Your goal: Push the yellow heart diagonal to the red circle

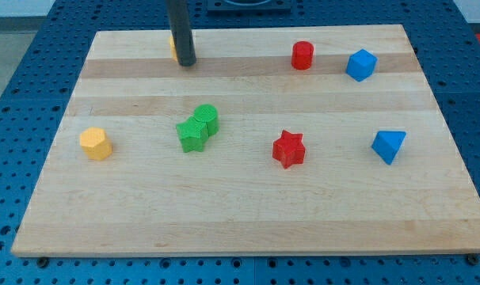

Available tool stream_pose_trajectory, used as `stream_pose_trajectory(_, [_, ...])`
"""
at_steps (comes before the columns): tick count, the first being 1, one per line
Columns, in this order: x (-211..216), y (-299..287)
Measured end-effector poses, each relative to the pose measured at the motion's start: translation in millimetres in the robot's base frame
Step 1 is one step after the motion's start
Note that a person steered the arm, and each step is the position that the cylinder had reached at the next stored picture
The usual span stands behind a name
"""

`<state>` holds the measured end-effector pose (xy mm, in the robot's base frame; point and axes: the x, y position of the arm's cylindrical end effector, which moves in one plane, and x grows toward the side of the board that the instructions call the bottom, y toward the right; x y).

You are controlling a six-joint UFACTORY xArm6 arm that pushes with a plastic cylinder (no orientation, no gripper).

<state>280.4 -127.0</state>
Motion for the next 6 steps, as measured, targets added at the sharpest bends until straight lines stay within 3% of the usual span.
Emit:
stream_pose_trajectory(2, [0.4,-88.5])
stream_pose_trajectory(3, [-69.1,-60.5])
stream_pose_trajectory(4, [-60.1,-46.9])
stream_pose_trajectory(6, [18.9,89.8])
